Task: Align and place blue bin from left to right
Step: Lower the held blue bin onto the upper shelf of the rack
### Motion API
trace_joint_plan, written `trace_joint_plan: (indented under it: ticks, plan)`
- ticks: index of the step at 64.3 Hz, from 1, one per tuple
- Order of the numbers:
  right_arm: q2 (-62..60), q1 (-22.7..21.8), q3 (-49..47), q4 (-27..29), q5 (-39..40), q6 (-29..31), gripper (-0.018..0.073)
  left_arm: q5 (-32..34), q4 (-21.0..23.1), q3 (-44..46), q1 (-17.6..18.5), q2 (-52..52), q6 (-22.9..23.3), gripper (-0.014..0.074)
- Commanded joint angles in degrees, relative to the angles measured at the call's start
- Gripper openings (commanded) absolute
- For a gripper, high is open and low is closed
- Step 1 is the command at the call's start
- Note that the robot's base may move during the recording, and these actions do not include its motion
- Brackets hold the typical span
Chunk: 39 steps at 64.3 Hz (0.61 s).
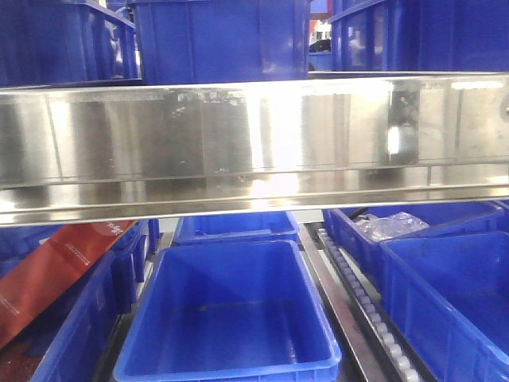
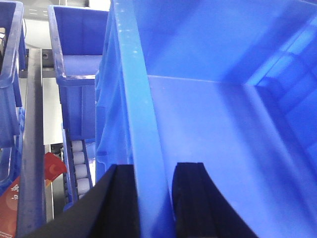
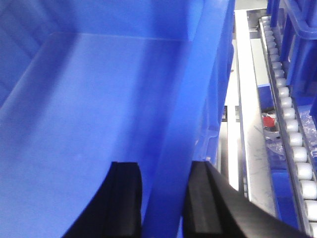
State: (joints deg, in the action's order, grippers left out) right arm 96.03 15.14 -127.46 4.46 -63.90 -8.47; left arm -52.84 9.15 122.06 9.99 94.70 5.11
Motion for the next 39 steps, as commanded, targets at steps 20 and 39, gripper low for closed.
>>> trace_joint_plan:
  ticks: [20,39]
  plan:
    - [-1.13,1.05,-1.04,4.26,6.57,2.44,-0.0067,5.9,4.62,1.05,0.99,-1.5,-0.97,-0.0111]
    - [-1.13,1.05,-1.04,4.26,6.57,2.44,-0.0067,6.02,4.69,1.05,0.99,-1.5,-0.97,-0.0111]
